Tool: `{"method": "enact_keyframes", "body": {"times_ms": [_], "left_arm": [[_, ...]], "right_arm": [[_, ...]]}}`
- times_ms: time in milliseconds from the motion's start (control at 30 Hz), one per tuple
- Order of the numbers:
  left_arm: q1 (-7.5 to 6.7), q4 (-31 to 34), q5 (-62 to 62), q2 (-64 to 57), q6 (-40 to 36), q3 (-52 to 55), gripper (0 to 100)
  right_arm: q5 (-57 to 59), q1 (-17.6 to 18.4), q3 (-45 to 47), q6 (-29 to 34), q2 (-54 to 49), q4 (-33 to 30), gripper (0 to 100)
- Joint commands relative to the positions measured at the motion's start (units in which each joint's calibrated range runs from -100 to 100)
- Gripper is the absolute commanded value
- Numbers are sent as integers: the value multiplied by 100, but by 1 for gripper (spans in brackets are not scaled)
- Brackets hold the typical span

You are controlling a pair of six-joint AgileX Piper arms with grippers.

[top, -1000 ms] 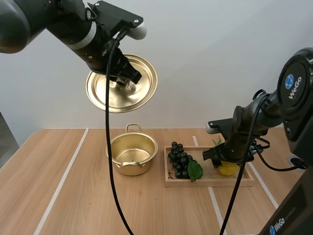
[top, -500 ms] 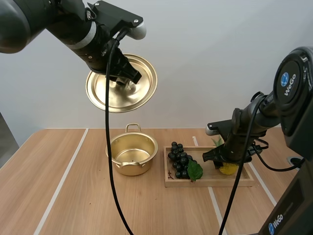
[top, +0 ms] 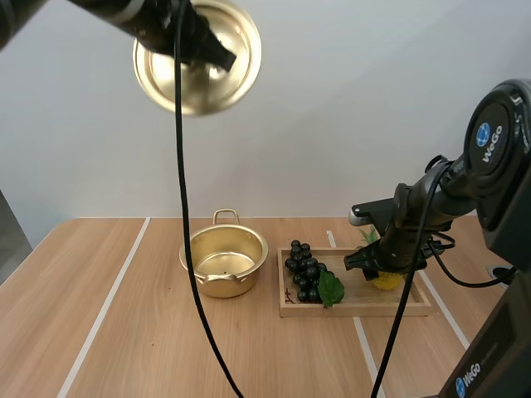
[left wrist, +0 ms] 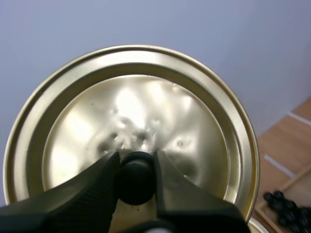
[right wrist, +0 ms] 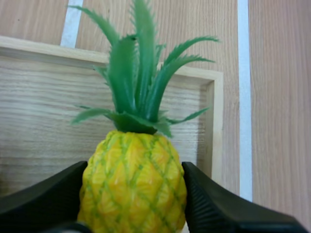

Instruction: Open the pot, put the pineapple inside, and close it

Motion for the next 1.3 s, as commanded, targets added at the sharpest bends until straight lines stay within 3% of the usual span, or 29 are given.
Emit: {"method": "enact_keyframes", "body": {"times_ms": [0, 200, 433, 833, 933, 1133, 1267], "left_arm": [[7, -100, -387, -116, -276, -945, 0], [183, -234, -449, -90, -775, -2179, 0], [185, -234, -44, -102, -775, -2446, 0], [185, 81, 46, -140, -713, -2446, 0], [185, 81, 46, -141, -713, -2446, 0], [185, 135, 67, -141, -681, -2446, 0], [185, 187, 188, -180, -681, -2446, 0]], "right_arm": [[-83, -18, 7, -29, -37, -103, 0], [-206, -18, -127, -29, -125, -114, 0], [275, 24, -1213, -55, -753, 125, 0], [2096, 924, -3751, -337, -1453, 600, 0], [2634, 1172, -3963, -604, -1370, 691, 0], [3236, 1518, -3950, -1350, -1155, 1564, 0], [3611, 1791, -3950, -1689, -840, 1640, 0]]}}
